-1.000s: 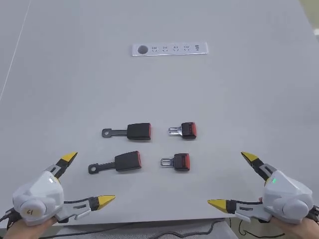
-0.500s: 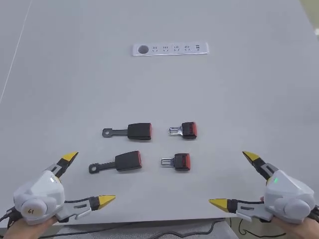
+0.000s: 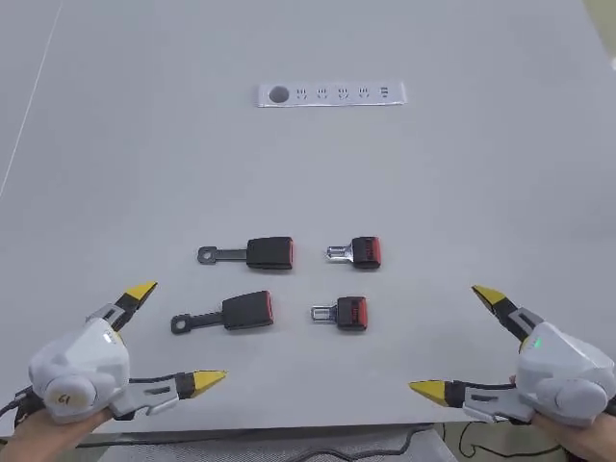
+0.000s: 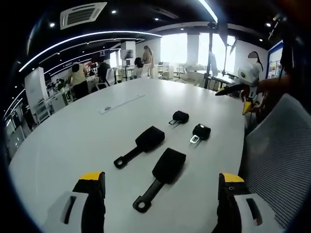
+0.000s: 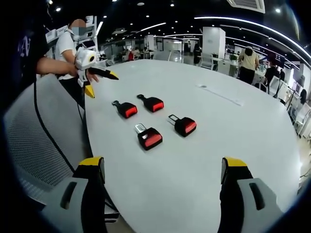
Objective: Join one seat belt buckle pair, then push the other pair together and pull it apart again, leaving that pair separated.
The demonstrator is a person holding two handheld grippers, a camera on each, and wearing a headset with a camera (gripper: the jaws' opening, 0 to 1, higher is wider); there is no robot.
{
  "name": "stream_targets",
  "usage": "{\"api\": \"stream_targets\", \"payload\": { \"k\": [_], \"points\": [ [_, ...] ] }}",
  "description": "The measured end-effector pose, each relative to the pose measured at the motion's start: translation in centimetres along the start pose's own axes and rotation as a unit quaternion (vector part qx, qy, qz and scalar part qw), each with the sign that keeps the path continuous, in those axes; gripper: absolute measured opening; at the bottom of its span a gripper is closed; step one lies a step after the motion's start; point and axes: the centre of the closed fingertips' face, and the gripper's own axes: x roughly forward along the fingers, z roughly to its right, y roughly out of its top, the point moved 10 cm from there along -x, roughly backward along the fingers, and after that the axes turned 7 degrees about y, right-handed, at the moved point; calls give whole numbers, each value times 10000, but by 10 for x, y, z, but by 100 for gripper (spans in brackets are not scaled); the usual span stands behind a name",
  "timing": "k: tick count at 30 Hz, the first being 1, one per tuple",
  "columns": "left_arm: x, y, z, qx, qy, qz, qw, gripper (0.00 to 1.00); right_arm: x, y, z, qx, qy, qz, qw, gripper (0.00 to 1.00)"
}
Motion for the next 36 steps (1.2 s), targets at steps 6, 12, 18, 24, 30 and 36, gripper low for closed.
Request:
{"api": "stream_targets", "payload": {
  "k": [6, 12, 18, 24, 30, 36],
  "points": [
    [7, 4, 0, 160, -139, -83, 9997, 97, 1, 0, 5, -67, 91, -81, 9999, 100],
    [15, 2, -2, 334, -280, -265, 9987, 95, 2, 3, 12, -168, 209, -206, 9994, 99],
    [23, 4, -3, 521, -463, -441, 9966, 89, 8, 7, 18, -325, 406, -368, 9980, 97],
    [34, 4, -6, 861, -614, -640, 9923, 79, 15, 11, 22, -483, 603, -510, 9957, 93],
    [47, 6, -7, 1159, -859, -923, 9852, 67, 24, 14, 25, -638, 812, -622, 9927, 87],
    [59, 11, -11, 1396, -974, -1045, 9799, 57, 33, 17, 28, -873, 991, -717, 9886, 80]
  ]
}}
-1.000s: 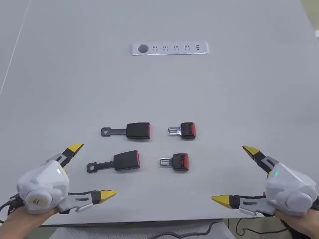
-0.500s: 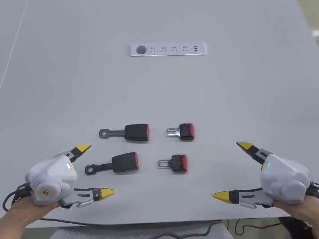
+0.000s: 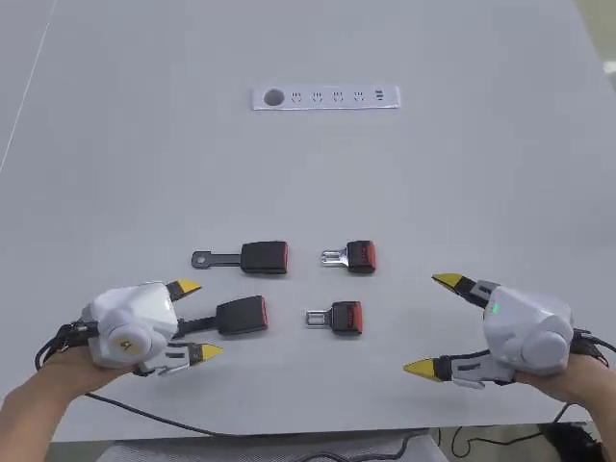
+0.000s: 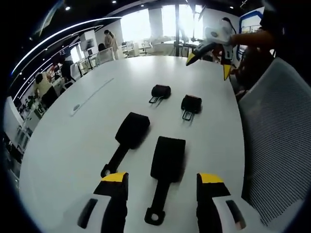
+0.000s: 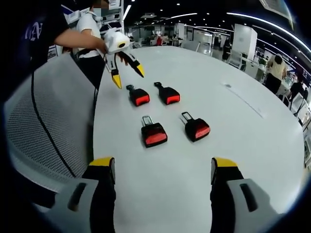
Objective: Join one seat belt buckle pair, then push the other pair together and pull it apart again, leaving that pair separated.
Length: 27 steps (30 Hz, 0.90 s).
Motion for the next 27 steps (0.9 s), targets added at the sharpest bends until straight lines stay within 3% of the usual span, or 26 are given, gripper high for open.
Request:
{"api": "stream_targets", "payload": {
  "k": [6, 8, 27],
  "points": [
    [12, 6, -3, 198, -245, -212, 9993, 54, 10, 5, 6, -245, 170, -101, 9995, 72],
    [17, 7, -4, 398, -287, -310, 9983, 53, 14, 7, 7, -332, 222, -131, 9991, 70],
    [44, 11, -4, 752, -787, -728, 9914, 42, 49, 19, 13, -724, 690, -407, 9942, 51]
  ]
}}
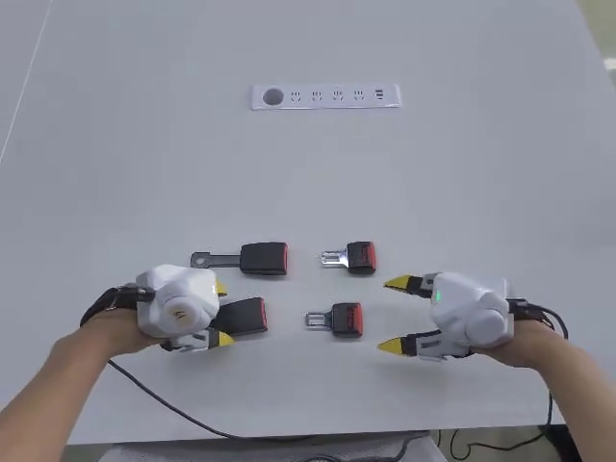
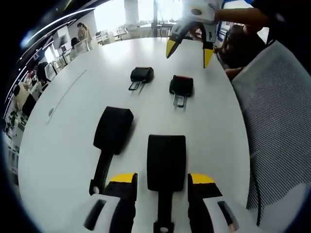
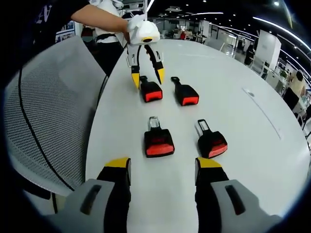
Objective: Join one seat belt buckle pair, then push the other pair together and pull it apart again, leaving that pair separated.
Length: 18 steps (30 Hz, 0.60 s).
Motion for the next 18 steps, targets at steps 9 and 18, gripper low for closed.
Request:
{"api": "stream_targets", "payload": {
  "k": [9, 18],
  "points": [
    [6, 2, 0, 190, -166, -95, 9996, 36, 15, 4, 3, -97, 218, -111, 9997, 46],
    [10, 1, 1, 270, -267, -168, 9991, 34, 32, 8, 8, -51, 334, -147, 9993, 44]
  ]
}}
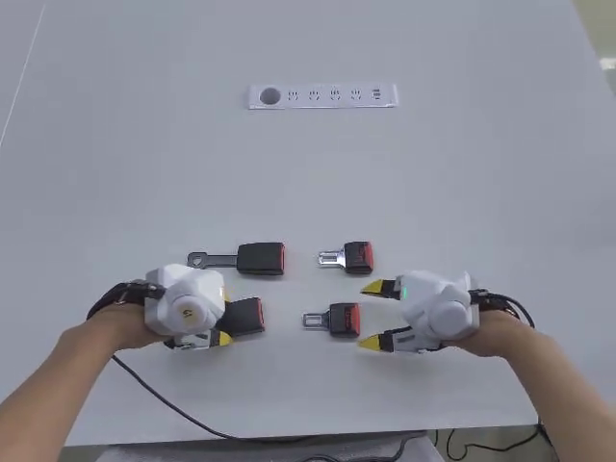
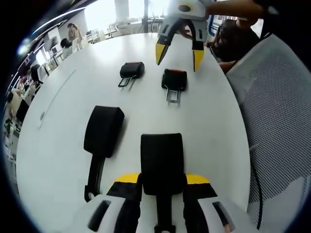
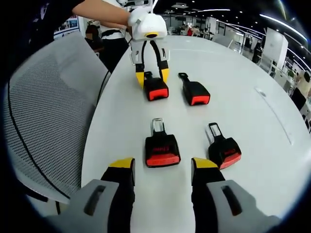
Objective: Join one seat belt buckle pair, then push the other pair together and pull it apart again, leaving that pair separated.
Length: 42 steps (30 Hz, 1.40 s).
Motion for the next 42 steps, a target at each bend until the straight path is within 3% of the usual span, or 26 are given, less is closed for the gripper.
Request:
{"api": "stream_targets", "payload": {
  "k": [7, 18, 23, 32, 42],
  "points": [
    [1, 0, -1, 42, -50, -23, 10000, 34, 12, 1, 2, 11, 97, -22, 10000, 41],
    [3, 3, -2, 565, -203, -147, 9981, 34, 21, -5, 1, 46, 126, -83, 9999, 36],
    [3, 4, -2, 650, -237, -201, 9974, 33, 22, -5, 2, -120, 91, -118, 9998, 32],
    [2, 1, -3, 449, -225, -94, 9987, 33, 21, -4, 3, -178, 68, -126, 9997, 31],
    [3, 2, -4, 511, -283, -170, 9981, 32, 20, -4, 5, -44, -20, -202, 9998, 30]
  ]
}}
